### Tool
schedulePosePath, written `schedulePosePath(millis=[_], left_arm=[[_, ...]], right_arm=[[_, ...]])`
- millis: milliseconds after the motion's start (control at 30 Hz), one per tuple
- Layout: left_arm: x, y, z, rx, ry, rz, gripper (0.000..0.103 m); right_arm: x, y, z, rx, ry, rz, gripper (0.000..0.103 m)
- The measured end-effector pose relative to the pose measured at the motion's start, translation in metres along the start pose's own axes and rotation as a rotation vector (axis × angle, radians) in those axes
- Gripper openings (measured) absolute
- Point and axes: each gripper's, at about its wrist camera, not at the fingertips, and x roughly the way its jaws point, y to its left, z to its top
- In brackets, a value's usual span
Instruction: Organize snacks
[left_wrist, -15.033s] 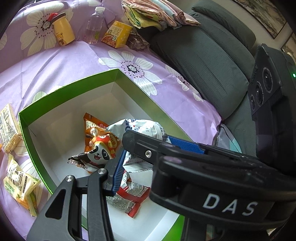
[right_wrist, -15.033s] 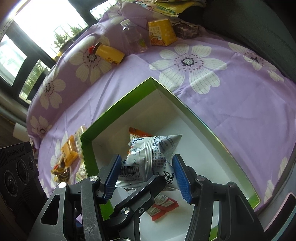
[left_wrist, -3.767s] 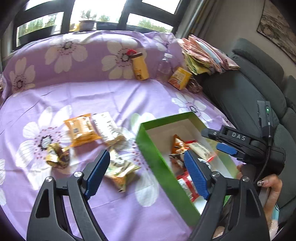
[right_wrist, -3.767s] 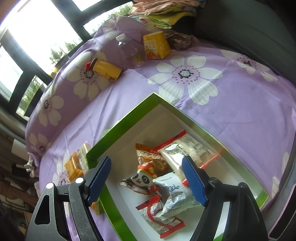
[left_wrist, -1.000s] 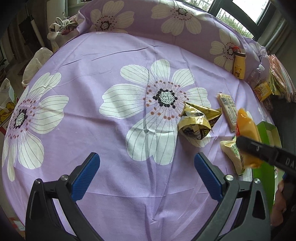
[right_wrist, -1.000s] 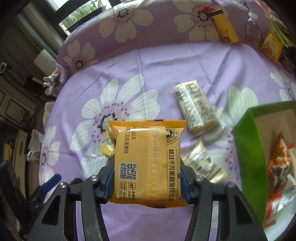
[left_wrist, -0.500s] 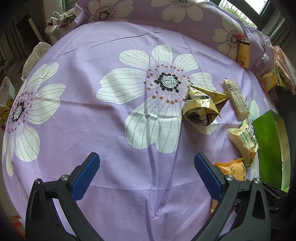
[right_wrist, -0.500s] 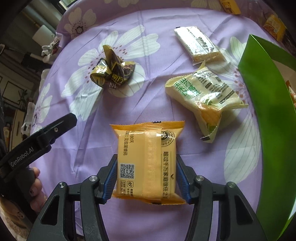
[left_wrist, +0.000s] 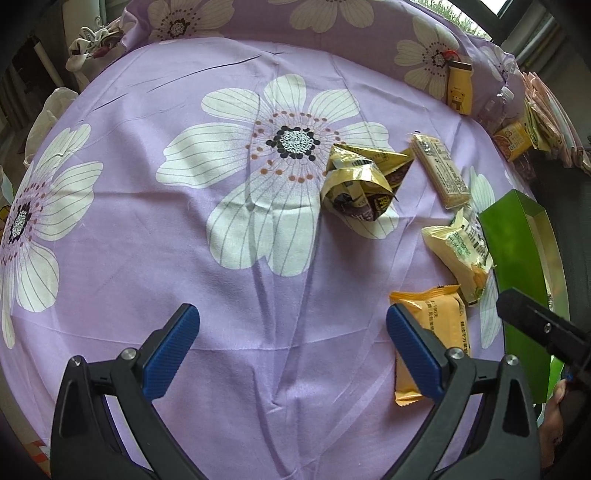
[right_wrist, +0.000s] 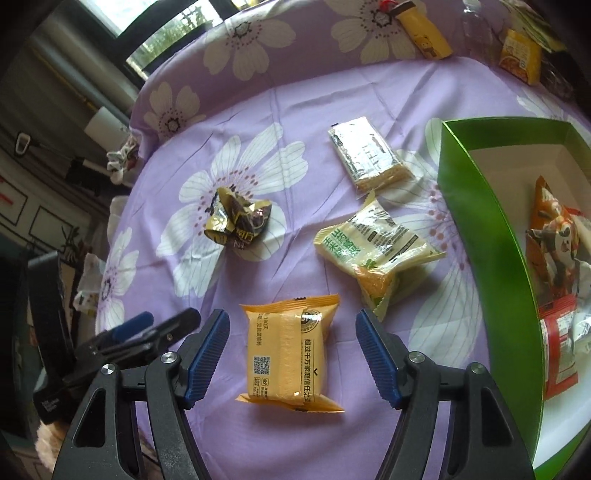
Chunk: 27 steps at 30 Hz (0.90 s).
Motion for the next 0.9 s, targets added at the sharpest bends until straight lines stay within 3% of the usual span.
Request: schedulePosePath(millis=[100, 267, 400, 667, 900], left_arm=[[0.001, -0.009, -0.005, 0.017, 0.027, -0.045, 0.1], [-0.001, -0.023, -0.012, 0.063, 0.034, -0.06, 0.097], [0.001, -0.031, -0.018, 0.076, 0.062, -0.14, 0.09], [0.007, -0.052, -0.03, 0.128, 0.104, -0.276, 0.062], [0.013, -0.065, -0.036, 0.144, 0.136, -0.352, 0.06]], right_arm=[[-0.003, -0.01, 0.002, 0.063, -0.002, 0.038, 0.071], [-0.002, -0.017, 0.001, 0.094, 0.019, 0.055, 0.071], [0.004, -0.015, -0.001, 0.098, 0.049, 0.086, 0.07], [0.014, -0.013, -0.005, 0.086, 0.092, 0.09, 0.046], [0.024, -0.015, -0.007, 0.098, 0.141, 0.085, 0.045]])
